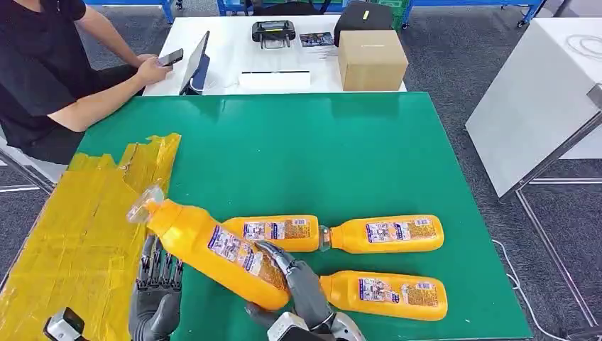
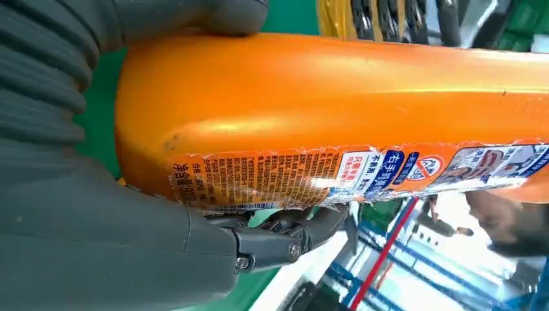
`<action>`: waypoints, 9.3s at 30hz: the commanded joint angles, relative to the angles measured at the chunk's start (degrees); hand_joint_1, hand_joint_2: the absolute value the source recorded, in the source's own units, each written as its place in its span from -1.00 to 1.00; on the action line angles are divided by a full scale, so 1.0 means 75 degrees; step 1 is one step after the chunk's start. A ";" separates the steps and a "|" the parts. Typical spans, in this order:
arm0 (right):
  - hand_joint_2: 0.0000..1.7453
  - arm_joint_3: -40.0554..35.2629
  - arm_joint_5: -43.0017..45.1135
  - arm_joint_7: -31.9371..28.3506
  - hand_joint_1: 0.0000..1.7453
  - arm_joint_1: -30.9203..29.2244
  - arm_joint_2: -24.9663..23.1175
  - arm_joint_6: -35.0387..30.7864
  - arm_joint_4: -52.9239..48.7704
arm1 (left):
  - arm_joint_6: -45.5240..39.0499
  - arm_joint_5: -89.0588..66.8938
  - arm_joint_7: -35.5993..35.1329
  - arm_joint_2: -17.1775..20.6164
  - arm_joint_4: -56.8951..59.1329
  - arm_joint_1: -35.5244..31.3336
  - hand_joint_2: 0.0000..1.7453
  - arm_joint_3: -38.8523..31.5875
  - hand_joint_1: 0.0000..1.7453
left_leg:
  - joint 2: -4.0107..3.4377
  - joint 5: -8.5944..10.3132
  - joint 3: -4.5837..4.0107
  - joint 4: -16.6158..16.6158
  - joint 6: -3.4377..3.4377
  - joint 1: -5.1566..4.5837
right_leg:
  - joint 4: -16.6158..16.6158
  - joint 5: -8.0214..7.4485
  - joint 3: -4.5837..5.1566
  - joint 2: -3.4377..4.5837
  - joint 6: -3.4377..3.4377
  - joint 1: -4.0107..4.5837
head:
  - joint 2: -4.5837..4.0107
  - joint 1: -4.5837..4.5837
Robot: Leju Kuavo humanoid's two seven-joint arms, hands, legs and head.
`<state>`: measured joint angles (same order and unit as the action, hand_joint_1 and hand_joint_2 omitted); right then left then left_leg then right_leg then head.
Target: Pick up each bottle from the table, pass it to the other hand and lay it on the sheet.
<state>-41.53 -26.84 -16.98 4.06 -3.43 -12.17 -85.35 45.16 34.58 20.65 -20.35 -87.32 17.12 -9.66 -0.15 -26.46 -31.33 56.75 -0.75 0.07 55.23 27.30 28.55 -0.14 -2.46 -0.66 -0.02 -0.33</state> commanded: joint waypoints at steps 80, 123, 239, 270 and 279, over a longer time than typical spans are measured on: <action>1.00 -0.0137 0.0082 0.1180 -1.00 -0.5161 -0.0416 0.2013 0.4921 | -0.8511 -1.2359 0.1486 0.3584 0.2745 -0.2260 1.00 0.1133 1.00 | -0.0003 0.0024 -0.0016 -0.0004 0.0018 0.0017 | -0.0001 -0.0023 0.0010 0.0000 0.0031 0.0017 | 0.0000 -0.0003; 1.00 -0.3284 0.0434 0.2046 -1.00 -0.7219 -0.0671 0.3969 0.7600 | -0.5819 -0.9304 0.2580 0.6125 0.3271 -0.2139 -1.00 0.1817 -1.00 | -0.0015 0.0055 -0.0012 -0.0009 0.0047 0.0010 | 0.0062 -0.0021 0.0038 -0.0004 0.0030 0.0011 | 0.0000 -0.0009; 1.00 -0.2537 -0.0526 0.0599 1.00 -0.3512 -0.2209 0.0591 0.5753 | -0.2785 -0.2633 0.0825 0.1480 -0.1077 -0.0761 1.00 0.1668 1.00 | 0.0010 0.0045 -0.0051 -0.0005 0.0046 0.0019 | 0.0039 -0.0019 0.0068 -0.0016 0.0035 0.0018 | 0.0000 -0.0003; 1.00 -0.1019 -0.1026 0.0942 -1.00 -0.2798 -0.1538 -0.0169 0.4116 | -0.3725 -0.4046 0.1431 0.1342 -0.1628 -0.0622 1.00 0.1259 1.00 | 0.0005 0.0045 -0.0057 -0.0001 0.0043 0.0017 | 0.0041 -0.0016 0.0074 -0.0026 0.0031 0.0016 | 0.0000 -0.0006; 1.00 -0.0112 -0.1133 0.0709 -1.00 -0.2150 -0.0480 0.0236 0.1567 | -0.8549 -0.9231 0.2236 0.1698 -0.0205 -0.2046 1.00 -0.0402 1.00 | 0.0023 0.0053 -0.0063 -0.0006 0.0047 0.0013 | 0.0043 -0.0025 0.0078 -0.0026 0.0035 0.0013 | 0.0000 -0.0003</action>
<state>-47.64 -35.30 -9.88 -15.46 -14.90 -12.61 -59.90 -1.85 -15.38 35.32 -9.51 -98.79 9.79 -3.52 -0.19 -26.14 -31.83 56.78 -0.43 0.11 55.66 27.14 29.27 -0.16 -2.26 -0.63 -0.02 -0.35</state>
